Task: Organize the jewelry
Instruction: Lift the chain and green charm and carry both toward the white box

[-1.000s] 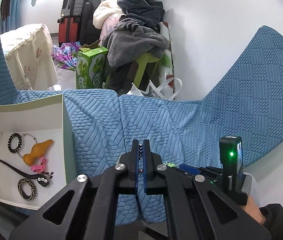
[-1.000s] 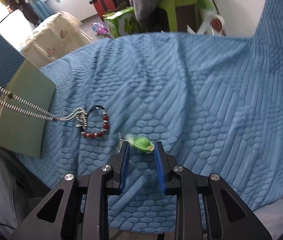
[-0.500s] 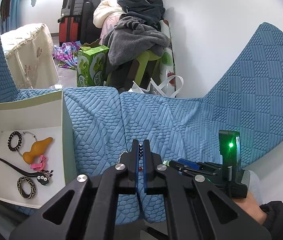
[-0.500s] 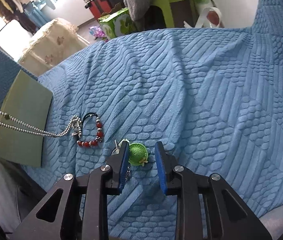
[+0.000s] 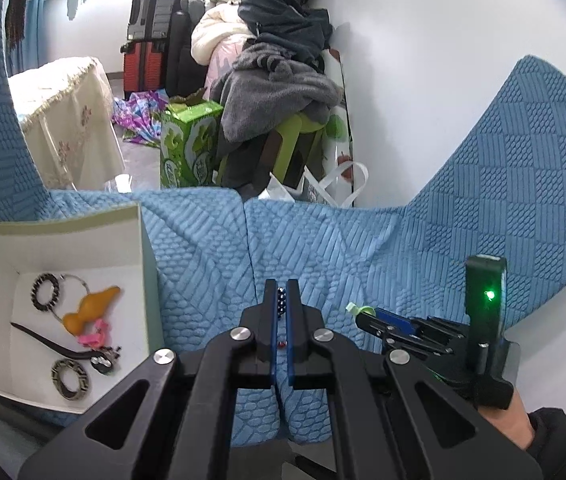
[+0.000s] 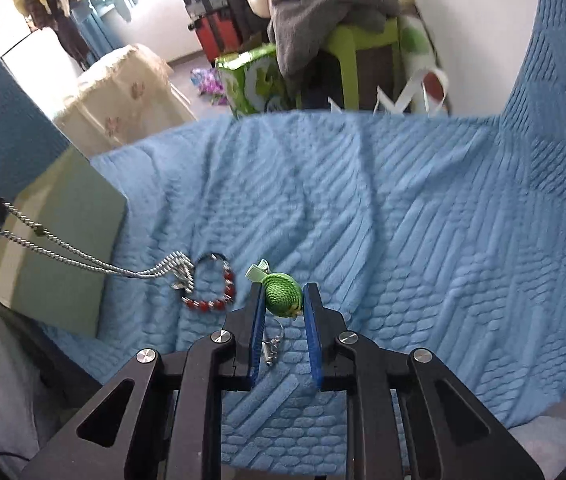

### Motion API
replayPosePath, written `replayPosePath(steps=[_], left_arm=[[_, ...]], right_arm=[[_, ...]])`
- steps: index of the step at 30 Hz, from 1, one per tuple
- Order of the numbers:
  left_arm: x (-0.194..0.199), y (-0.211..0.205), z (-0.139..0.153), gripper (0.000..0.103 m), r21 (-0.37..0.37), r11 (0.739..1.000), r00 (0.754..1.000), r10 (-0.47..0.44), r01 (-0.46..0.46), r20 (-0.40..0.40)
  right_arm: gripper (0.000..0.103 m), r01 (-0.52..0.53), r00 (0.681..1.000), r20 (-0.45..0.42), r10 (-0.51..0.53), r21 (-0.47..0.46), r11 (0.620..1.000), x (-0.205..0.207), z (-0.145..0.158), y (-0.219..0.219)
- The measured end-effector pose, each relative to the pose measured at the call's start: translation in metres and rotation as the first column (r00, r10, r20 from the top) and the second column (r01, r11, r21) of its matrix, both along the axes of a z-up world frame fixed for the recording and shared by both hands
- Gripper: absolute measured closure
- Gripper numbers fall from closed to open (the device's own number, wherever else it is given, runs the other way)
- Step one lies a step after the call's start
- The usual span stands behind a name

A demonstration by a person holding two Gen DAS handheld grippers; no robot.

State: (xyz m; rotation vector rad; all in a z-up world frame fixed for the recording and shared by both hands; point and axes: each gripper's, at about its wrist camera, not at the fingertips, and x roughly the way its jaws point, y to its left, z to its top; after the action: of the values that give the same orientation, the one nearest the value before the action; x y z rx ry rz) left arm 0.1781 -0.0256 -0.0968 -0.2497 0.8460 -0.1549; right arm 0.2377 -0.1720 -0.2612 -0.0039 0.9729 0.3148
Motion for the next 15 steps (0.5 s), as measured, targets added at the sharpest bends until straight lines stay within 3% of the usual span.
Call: replayPosePath(steps=[15], left_arm=[[-0.005,0.049,0.098,0.101,0.035,0.998,0.988,0.052,-0.057,0.144]], right_arm=[[0.086,-0.108,0.98,0.175,0.098,0.052,0.993,-0.018,0.125,0.068]])
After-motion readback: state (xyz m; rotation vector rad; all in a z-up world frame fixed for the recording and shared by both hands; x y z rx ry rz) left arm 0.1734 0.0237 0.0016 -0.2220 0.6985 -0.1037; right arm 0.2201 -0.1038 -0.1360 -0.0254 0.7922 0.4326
